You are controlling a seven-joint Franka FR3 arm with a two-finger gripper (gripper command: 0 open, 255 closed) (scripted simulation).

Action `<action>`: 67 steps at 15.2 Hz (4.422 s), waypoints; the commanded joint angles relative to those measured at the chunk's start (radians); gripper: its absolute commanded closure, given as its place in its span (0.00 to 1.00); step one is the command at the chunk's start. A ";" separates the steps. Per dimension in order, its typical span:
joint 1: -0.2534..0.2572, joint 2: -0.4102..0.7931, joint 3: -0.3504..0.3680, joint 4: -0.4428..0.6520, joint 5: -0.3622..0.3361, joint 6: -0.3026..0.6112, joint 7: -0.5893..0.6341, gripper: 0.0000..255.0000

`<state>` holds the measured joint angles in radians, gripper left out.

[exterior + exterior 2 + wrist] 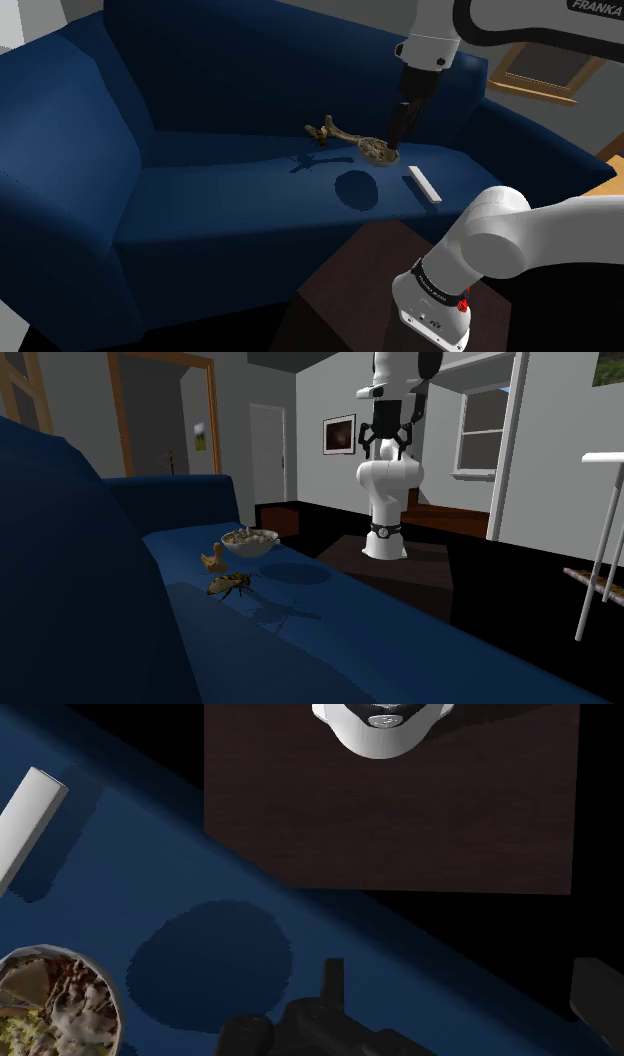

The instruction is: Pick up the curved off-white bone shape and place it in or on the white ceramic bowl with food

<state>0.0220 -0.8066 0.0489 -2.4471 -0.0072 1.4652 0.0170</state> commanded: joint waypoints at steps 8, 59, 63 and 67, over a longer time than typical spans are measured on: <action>-0.025 0.009 -0.164 -0.104 -0.155 0.165 -0.253 0.00; -0.204 1.418 -0.544 0.692 0.436 0.924 -1.838 0.00; -0.204 1.418 -0.544 0.692 0.436 0.924 -1.838 1.00; -0.204 1.418 -0.544 0.692 0.436 0.924 -1.838 1.00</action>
<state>-0.1815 0.6119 -0.4947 -1.7553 0.4291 2.3893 -1.8210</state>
